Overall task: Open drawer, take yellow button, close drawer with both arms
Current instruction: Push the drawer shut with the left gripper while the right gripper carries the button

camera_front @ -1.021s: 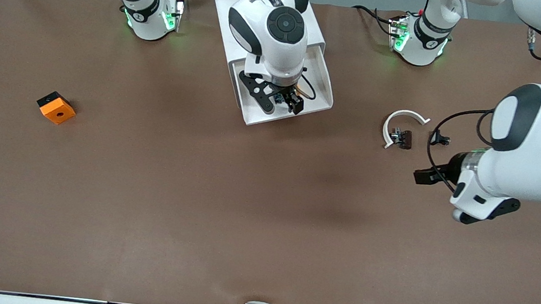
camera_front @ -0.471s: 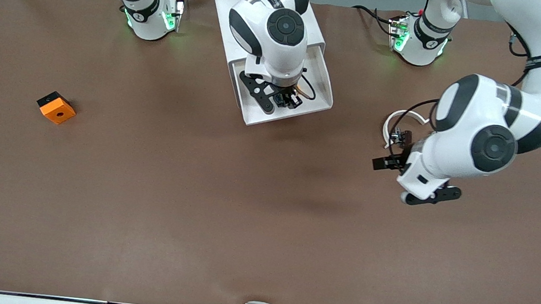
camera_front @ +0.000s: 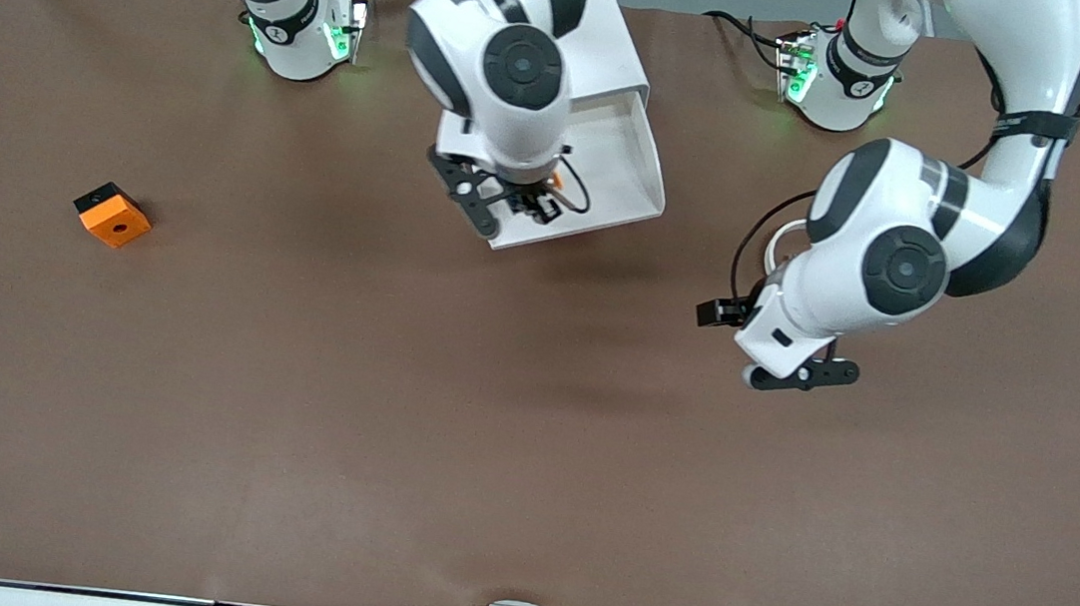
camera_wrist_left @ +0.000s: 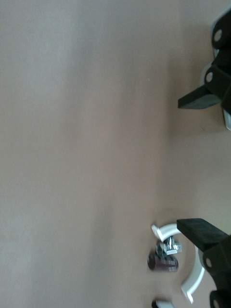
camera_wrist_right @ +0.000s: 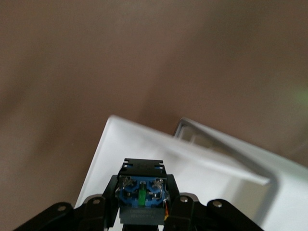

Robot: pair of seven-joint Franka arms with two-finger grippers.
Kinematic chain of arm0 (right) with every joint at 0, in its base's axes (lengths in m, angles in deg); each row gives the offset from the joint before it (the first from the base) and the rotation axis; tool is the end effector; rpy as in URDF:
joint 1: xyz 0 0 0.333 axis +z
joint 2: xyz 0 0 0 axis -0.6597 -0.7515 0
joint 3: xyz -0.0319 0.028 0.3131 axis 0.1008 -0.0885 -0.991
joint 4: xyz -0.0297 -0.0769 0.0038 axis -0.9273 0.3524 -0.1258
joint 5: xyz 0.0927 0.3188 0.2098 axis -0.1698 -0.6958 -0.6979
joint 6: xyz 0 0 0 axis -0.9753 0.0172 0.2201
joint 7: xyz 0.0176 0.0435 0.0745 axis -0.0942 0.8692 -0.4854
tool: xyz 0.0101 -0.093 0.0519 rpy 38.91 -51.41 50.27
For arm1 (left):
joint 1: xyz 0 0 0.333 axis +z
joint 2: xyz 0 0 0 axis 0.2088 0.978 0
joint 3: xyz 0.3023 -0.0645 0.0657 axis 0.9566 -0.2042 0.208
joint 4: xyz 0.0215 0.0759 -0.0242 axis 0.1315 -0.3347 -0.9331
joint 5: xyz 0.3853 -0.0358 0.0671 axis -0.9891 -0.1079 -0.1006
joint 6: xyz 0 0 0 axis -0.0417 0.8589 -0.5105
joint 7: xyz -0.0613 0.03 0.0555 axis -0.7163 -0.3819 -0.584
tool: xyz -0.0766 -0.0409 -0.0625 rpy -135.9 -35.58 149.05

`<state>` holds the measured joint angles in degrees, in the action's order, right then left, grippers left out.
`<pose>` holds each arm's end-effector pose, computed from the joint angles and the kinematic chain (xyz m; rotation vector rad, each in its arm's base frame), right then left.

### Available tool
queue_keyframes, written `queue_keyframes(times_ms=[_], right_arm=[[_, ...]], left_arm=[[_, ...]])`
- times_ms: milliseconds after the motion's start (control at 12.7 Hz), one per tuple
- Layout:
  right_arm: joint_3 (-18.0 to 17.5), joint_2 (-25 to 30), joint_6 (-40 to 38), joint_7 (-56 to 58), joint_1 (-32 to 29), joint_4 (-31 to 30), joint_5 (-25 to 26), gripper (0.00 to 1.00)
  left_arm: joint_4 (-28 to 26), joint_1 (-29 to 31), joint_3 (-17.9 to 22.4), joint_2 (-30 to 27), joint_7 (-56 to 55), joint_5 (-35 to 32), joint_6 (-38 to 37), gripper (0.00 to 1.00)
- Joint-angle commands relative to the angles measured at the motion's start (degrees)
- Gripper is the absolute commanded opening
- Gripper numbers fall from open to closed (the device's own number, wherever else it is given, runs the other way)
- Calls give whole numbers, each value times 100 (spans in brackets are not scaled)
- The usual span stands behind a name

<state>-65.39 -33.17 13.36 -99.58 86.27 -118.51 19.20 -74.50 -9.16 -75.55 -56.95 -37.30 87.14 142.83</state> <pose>0.4880 0.4536 0.4659 2.7323 -1.2003 -0.3044 0.5870 -0.2715 0.3963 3.0512 0.2860 -0.2907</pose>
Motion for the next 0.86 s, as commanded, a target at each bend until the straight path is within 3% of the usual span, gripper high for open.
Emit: queue_keyframes(times_ms=[0, 157, 314, 550, 785], right_arm=[[-27, 390, -800, 1732, -779, 181, -16, 19], [70, 620, -1117, 3464, -1498, 50, 98, 19], [88, 901, -1076, 5424, -1993, -423, 807, 19], [97, 1157, -182, 7536, -3002, -1249, 978, 19], [97, 1148, 1319, 8628, -3811, -2241, 1303, 22]], left_arm=[[-274, -312, -59, -49, -501, -68, 501, 100], [-213, -690, -60, 109, -1229, -68, 739, 100], [-212, -1007, -68, 224, -1635, -50, 740, 100], [-212, -1403, -69, 365, -2224, -41, 714, 100], [-212, -1798, -77, 339, -2550, -41, 539, 100]])
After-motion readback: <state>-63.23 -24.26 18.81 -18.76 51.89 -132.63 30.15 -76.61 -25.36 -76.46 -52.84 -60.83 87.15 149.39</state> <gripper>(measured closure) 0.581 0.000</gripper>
